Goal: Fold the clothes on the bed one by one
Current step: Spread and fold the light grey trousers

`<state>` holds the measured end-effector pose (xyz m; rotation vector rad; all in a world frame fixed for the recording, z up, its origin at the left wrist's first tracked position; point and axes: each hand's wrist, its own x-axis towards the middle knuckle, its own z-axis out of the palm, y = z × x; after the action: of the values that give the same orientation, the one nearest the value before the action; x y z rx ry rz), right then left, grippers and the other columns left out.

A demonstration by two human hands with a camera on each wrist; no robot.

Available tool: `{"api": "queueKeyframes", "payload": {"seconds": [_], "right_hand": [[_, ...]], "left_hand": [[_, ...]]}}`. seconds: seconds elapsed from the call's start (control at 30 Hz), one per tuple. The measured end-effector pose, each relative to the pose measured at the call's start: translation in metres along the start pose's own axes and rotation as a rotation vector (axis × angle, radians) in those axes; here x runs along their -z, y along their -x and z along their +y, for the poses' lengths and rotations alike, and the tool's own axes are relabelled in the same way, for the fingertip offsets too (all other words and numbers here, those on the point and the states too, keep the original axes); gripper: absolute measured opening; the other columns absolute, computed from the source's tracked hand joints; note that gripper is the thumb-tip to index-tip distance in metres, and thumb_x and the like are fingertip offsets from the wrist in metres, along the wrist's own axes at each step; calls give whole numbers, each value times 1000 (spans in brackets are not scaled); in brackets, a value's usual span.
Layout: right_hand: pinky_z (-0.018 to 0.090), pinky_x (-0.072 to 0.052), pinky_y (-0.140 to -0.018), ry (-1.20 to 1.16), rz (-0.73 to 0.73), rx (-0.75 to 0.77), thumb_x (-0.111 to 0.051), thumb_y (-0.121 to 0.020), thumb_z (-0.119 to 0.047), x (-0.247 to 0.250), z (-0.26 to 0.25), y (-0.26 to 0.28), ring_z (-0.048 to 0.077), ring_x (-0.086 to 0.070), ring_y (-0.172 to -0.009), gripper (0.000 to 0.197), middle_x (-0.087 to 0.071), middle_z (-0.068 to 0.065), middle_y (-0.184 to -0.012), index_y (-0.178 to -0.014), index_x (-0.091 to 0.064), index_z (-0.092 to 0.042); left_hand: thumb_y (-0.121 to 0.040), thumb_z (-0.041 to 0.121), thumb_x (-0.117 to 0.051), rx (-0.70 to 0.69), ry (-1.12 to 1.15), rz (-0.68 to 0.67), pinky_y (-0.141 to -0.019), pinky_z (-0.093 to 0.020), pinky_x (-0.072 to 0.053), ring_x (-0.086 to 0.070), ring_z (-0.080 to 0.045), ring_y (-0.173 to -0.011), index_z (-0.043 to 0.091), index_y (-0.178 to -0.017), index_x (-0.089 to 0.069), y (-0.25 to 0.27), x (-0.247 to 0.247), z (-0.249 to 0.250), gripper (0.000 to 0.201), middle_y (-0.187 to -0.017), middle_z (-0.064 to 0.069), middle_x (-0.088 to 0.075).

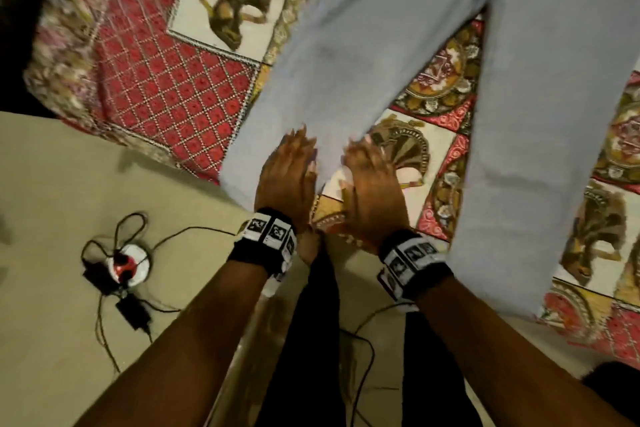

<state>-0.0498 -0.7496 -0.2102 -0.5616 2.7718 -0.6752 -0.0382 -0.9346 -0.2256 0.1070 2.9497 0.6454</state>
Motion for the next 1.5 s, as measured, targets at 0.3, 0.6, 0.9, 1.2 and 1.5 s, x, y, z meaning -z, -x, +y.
{"api": "queueKeyframes", "payload": {"seconds": [0.3, 0.6, 0.9, 1.2, 1.5], "right_hand": [[46, -3, -127, 176, -153, -94, -32, -104, -57, -75, -38, -42, 27, 1, -157, 80, -6, 12, -169, -161, -11, -6], [46, -7, -127, 198, -139, 125, -35, -105, -43, -50, -74, -89, 29, -7, -156, 67, -10, 13, -167, -160, -18, -7], [50, -9, -126, 345, -305, 452, -30, -102, -65, -25, 8, -164, 28, -7, -156, 83, -13, 12, -168, -161, -13, -9], [46, -18, -125, 171, -103, 102, -42, -103, -50, -15, -18, -104, 34, -22, -152, 73, -20, 21, -165, -156, -27, -2], [42, -54, -75, -249, -234, -274, -60, -96, -27, -31, -52, -23, 25, -64, -92, 10, -64, 2, -105, -103, -65, -23]], "left_hand": [[-93, 72, -36, 30, -212, -168, -122, -45, -14, -15, -23, -153, 17, -158, -20, 22, 14, -133, 87, -165, -2, -16], [-99, 62, -33, 50, -82, -103, -125, -43, -8, -5, -26, -154, 8, -157, -20, 27, 29, -126, 80, -166, -9, -13], [-86, 81, -35, 237, -47, -168, -123, -40, 0, -4, -24, -153, 13, -159, -6, 32, 3, -96, 104, -167, -5, -6], [-59, 69, -84, 484, 310, 134, -121, -45, -23, -22, -29, -150, 6, -156, -16, 91, -5, -121, 133, -163, -11, -20], [-89, 22, -68, 625, 418, 253, -82, -46, -55, -62, -24, -95, 17, -120, -61, 87, 37, -140, 32, -110, -4, -64]]}}
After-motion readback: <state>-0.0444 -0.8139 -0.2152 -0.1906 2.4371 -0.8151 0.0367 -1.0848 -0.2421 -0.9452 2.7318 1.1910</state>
